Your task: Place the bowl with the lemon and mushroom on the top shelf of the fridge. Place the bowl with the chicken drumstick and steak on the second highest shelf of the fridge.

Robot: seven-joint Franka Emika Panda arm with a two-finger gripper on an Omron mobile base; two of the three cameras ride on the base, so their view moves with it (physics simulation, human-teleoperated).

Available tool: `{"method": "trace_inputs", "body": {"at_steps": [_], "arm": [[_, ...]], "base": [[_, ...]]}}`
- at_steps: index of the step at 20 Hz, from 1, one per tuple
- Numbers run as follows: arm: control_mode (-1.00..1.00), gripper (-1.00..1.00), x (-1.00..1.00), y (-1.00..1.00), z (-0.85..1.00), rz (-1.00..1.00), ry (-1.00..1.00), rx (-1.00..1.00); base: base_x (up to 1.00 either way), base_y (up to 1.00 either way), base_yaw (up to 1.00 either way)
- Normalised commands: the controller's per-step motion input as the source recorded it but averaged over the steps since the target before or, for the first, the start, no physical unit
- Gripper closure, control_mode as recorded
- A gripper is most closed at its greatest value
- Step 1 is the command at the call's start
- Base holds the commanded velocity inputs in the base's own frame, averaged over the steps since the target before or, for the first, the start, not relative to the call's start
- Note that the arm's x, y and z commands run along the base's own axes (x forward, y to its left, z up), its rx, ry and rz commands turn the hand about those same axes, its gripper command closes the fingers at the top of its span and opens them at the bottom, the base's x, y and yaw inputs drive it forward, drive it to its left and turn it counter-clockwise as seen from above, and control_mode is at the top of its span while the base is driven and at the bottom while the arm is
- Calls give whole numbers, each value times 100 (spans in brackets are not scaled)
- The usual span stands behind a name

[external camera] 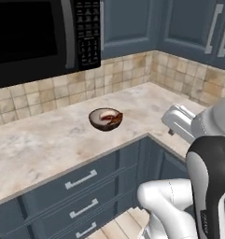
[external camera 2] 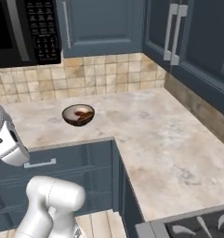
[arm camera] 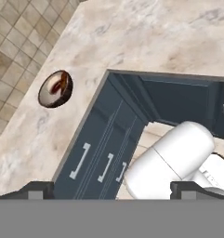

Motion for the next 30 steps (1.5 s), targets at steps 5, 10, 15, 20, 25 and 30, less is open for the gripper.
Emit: {"method": "trace_inputs", "body": {"at_steps": [5, 10, 15, 20, 25, 30], "arm": [[100, -100, 0, 0, 0, 0, 0, 0], [100, -100, 0, 0, 0, 0, 0, 0], [100, -100, 0, 0, 0, 0, 0, 0], [100, -100, 0, 0, 0, 0, 0, 0], [100, -100, 0, 0, 0, 0, 0, 0], [-100, -100, 23, -5, -4, 4, 0, 0]], "base": [[59, -20, 0], [37, -21, 4], [65, -4, 1], [71, 0, 0], [41, -1, 1], [0, 0, 0]]}}
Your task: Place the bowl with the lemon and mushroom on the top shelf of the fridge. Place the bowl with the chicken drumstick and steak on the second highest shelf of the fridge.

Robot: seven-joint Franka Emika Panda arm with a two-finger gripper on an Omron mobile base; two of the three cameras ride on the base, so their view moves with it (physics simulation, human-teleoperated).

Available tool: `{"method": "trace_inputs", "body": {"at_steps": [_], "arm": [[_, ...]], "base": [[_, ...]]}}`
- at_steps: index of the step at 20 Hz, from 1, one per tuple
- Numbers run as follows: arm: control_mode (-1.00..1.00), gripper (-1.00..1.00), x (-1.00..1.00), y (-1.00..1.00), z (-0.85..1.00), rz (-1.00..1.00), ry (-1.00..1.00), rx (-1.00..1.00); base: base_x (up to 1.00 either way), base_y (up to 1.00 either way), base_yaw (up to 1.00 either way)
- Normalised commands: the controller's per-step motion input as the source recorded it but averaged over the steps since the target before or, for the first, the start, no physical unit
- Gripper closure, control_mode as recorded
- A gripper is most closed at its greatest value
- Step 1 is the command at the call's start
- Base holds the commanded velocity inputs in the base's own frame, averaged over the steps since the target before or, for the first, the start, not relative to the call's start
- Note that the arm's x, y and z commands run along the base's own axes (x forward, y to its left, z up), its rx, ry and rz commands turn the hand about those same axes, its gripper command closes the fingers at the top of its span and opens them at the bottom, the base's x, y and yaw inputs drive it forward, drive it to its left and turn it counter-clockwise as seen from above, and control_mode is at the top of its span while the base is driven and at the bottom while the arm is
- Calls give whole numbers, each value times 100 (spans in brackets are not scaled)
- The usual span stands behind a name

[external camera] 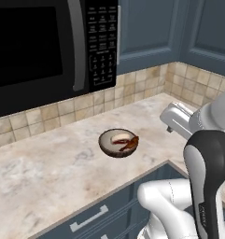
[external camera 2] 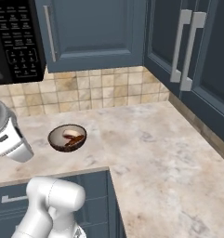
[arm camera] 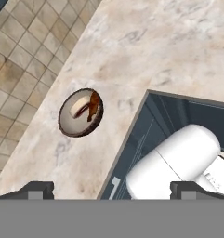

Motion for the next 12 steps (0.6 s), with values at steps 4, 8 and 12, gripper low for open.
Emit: {"method": "trace_inputs", "body": {"at_steps": [4, 8, 12], "arm": [[-100, -100, 18, -6, -9, 5, 0, 0], [-100, -100, 19, -8, -8, 5, 0, 0], [-100, -100, 26, -8, -21, 7, 0, 0]], "base": [[0, 0, 0], [0, 0, 0], [0, 0, 0]]}}
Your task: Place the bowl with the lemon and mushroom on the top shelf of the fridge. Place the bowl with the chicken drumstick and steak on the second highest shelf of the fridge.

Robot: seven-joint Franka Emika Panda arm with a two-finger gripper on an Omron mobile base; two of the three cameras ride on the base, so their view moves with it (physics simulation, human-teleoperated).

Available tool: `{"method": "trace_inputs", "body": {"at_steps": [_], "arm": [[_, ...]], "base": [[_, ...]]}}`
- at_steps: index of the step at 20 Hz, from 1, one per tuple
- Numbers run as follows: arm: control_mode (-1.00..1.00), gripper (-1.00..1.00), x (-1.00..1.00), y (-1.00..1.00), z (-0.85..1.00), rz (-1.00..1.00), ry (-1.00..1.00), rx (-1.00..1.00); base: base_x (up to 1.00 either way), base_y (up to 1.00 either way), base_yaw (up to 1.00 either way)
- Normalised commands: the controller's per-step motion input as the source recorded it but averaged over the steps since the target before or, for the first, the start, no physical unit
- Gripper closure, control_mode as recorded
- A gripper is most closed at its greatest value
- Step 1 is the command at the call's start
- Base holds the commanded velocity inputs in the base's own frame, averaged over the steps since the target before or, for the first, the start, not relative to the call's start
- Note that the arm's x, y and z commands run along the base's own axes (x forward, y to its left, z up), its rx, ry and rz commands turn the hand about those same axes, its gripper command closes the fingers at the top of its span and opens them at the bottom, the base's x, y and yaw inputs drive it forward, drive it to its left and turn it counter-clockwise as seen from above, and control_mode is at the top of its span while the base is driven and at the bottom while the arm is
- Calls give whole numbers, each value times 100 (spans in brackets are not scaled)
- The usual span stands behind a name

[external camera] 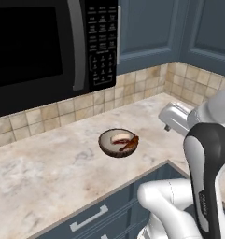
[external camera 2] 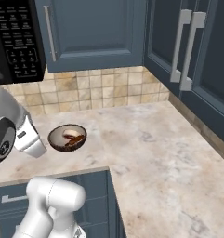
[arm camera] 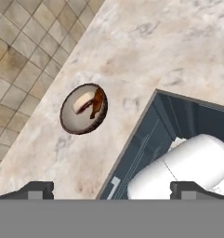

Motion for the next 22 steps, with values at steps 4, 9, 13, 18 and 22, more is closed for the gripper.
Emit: {"method": "trace_inputs", "body": {"at_steps": [4, 9, 13, 18, 22], "arm": [[-100, -100, 36, -1, -42, 6, 7, 0], [-100, -100, 56, 0, -58, 3, 16, 0], [-100, -100, 64, 0, -57, 2, 6, 0], [-100, -100, 63, 12, -57, 1, 0, 0], [-100, -100, 48, 7, -39, 0, 0, 0]], "base": [[0, 0, 0], [0, 0, 0], [0, 0, 0], [0, 0, 0], [0, 0, 0]]}}
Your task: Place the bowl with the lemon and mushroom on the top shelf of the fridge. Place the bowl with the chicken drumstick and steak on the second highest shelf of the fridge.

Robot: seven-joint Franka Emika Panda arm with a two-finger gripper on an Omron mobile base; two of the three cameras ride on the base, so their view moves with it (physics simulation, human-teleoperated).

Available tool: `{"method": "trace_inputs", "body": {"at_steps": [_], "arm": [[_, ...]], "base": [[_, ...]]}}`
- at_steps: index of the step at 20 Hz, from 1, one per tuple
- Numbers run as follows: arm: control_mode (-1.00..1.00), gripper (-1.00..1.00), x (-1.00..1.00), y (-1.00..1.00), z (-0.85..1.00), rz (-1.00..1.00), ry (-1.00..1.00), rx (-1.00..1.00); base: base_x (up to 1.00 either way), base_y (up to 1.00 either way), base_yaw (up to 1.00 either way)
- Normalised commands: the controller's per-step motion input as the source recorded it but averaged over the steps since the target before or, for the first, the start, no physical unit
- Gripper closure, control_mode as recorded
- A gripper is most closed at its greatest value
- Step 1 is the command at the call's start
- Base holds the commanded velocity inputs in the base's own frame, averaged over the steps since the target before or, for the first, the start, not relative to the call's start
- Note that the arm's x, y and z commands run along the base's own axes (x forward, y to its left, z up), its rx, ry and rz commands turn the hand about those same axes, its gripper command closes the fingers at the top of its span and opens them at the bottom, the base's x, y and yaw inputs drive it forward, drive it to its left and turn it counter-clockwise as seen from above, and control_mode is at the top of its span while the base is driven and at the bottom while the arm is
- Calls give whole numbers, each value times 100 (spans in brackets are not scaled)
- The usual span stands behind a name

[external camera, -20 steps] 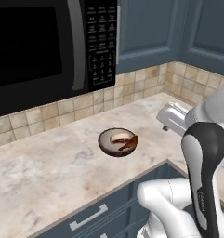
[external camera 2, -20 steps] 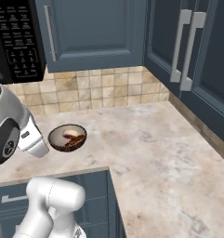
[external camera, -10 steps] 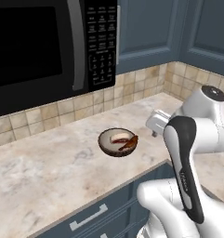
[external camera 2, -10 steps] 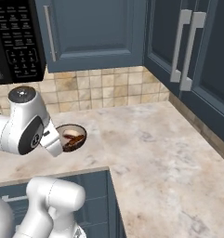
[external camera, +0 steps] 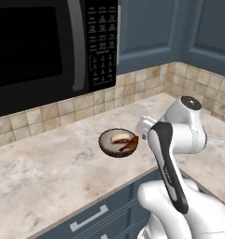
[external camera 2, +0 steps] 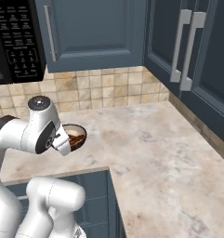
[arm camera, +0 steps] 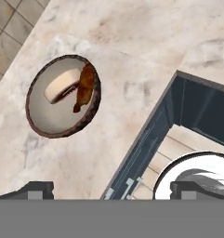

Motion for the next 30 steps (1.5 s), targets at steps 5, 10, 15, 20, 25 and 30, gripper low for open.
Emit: {"method": "trace_inputs", "body": {"at_steps": [5, 10, 15, 20, 25, 30], "arm": [[-100, -100, 45, 14, -30, 0, 2, 0], [-100, -100, 44, 30, -28, 0, 12, 0], [-100, -100, 31, 22, -27, 0, 13, 0], [-100, -100, 18, 5, -45, 0, 5, 0], [-100, -100, 13, 0, -42, 0, 0, 0], [-100, -100, 37, 0, -19, 0, 0, 0]], "base": [[0, 0, 0], [0, 0, 0], [0, 0, 0], [0, 0, 0], [0, 0, 0], [0, 0, 0]]}}
